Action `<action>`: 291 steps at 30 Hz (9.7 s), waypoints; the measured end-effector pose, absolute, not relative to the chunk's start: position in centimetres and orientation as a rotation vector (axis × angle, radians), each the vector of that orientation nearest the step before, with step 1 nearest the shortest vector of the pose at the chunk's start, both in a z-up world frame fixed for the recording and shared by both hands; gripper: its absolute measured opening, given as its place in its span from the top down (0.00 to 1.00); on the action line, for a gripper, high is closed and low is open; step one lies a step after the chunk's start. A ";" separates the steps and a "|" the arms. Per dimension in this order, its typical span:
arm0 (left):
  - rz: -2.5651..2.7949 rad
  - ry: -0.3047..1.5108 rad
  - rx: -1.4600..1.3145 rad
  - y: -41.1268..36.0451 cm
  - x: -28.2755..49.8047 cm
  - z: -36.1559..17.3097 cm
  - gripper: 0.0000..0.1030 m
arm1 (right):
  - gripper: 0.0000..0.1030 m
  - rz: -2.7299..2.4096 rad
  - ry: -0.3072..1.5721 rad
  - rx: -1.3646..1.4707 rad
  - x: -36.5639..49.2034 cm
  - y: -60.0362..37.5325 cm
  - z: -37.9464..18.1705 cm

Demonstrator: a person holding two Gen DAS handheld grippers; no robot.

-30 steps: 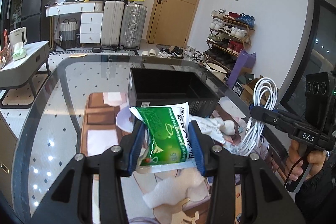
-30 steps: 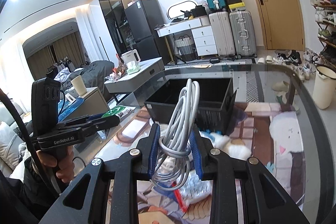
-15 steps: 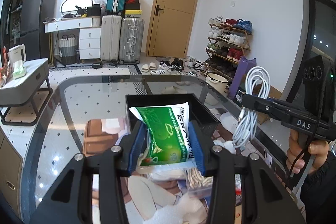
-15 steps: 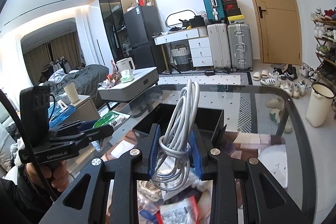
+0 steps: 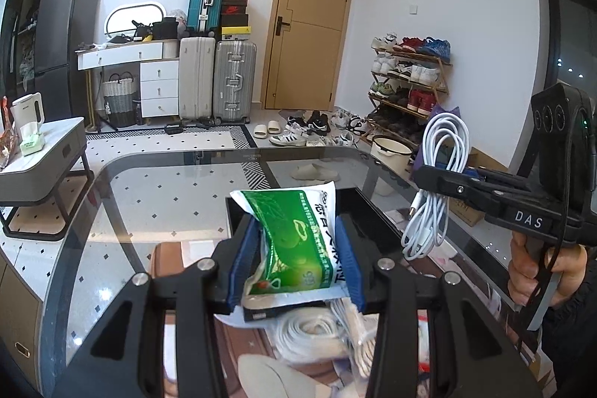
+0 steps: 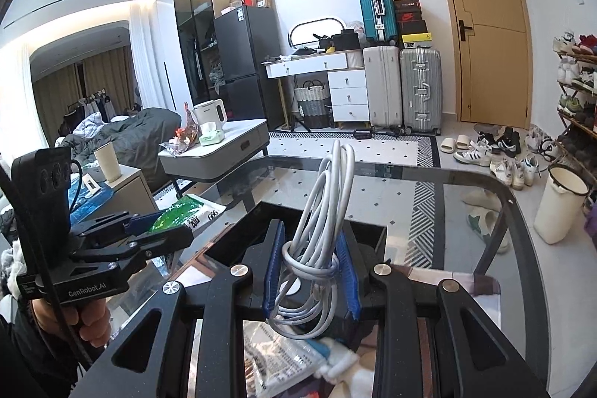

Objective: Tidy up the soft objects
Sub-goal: 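Carry the green bag with the left gripper while the right gripper carries the cable to the box, then lower both held items into the black box and open both grippers, then withdraw both open grippers from the box back over the pile, then move the left gripper to the white foam sheet while the right gripper nears the red-edged packet, then close the left gripper on the white foam sheet while the right gripper closes on the red-edged packet, then carry the foam sheet with the left gripper while the right gripper carries the red-edged packet over the black box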

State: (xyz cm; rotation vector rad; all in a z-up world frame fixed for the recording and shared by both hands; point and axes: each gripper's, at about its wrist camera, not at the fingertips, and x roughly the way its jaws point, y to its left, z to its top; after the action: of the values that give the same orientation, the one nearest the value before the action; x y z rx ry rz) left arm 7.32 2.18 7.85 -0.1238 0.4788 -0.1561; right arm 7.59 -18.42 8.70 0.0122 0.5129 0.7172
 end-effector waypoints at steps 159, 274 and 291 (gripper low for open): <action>-0.171 0.846 0.010 -1.1 -0.2 -0.8 0.00 | 0.01 0.668 0.826 -0.147 0.2 -19.8 -2.2; -0.127 0.607 -0.066 0.5 1.1 4.0 0.14 | 0.48 0.666 0.660 -0.123 -1.7 -21.2 1.9; -0.114 0.532 -0.050 0.3 2.9 6.4 0.14 | 0.48 0.671 0.589 -0.103 -0.3 -20.0 4.3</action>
State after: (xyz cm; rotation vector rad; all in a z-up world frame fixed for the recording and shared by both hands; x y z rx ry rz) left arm 2.88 0.32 6.37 -0.0500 0.5320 -0.1139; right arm -0.32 -20.03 4.27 -0.1034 0.5886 0.6713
